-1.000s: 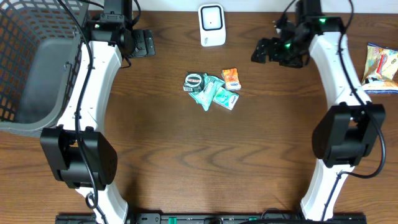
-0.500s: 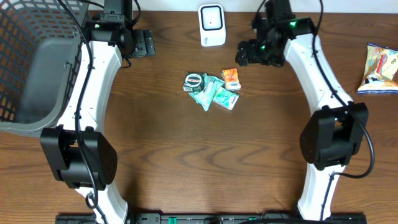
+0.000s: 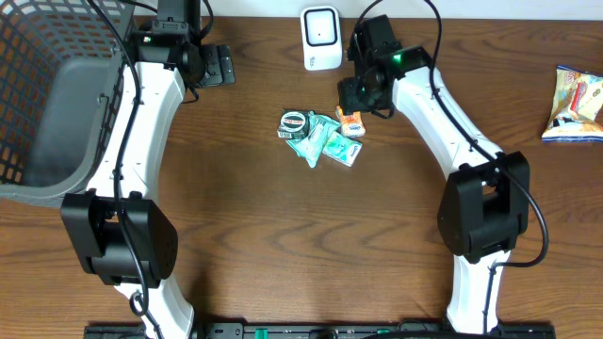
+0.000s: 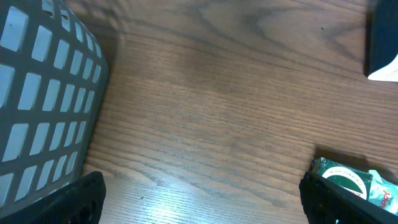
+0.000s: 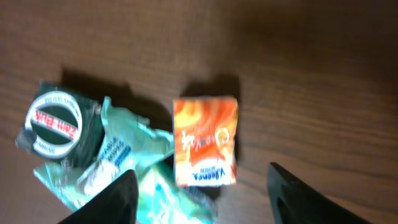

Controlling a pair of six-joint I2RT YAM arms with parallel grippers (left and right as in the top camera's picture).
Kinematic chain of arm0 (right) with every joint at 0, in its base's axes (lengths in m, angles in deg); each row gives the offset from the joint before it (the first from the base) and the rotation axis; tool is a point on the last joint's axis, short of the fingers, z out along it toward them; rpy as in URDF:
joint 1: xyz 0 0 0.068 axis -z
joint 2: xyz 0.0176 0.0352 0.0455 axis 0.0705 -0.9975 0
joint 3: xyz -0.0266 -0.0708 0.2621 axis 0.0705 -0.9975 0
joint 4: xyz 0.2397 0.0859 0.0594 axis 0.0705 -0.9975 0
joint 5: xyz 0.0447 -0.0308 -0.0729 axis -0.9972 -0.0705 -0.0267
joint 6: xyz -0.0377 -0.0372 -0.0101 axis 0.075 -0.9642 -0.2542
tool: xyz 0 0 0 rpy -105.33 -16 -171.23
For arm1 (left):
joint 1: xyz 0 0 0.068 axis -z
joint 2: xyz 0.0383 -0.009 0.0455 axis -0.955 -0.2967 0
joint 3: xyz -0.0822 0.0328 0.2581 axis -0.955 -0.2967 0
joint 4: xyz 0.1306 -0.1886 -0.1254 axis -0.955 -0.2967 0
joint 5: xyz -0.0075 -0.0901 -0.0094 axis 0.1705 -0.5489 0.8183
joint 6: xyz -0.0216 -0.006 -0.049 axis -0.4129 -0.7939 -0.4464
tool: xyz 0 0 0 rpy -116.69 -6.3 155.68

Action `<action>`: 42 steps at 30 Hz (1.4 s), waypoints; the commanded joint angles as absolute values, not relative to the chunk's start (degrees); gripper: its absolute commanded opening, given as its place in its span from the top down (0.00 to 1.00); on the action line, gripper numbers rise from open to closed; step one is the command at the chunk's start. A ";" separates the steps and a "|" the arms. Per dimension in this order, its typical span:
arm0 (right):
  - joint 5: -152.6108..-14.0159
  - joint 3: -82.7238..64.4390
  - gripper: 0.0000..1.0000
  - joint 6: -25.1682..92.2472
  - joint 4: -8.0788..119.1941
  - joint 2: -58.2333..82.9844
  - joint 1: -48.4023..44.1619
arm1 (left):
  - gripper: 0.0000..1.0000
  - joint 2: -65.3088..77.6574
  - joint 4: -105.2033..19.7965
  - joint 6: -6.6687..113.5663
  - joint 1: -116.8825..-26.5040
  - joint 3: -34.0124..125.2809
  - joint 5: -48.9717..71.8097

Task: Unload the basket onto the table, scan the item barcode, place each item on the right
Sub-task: 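Move the right gripper back over the item pile, then grasp the orange tissue packet with the right gripper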

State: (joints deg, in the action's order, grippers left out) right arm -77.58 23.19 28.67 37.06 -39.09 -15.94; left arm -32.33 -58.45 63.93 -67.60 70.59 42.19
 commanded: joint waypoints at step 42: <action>-52.27 7.94 0.73 32.93 42.54 -38.98 -16.93 | 0.02 -31.15 -58.63 63.01 -67.60 71.29 42.74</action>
State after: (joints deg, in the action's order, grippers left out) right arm -56.00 6.56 32.62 44.05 -39.11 -17.19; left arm -32.33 -58.45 63.93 -67.60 70.59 42.19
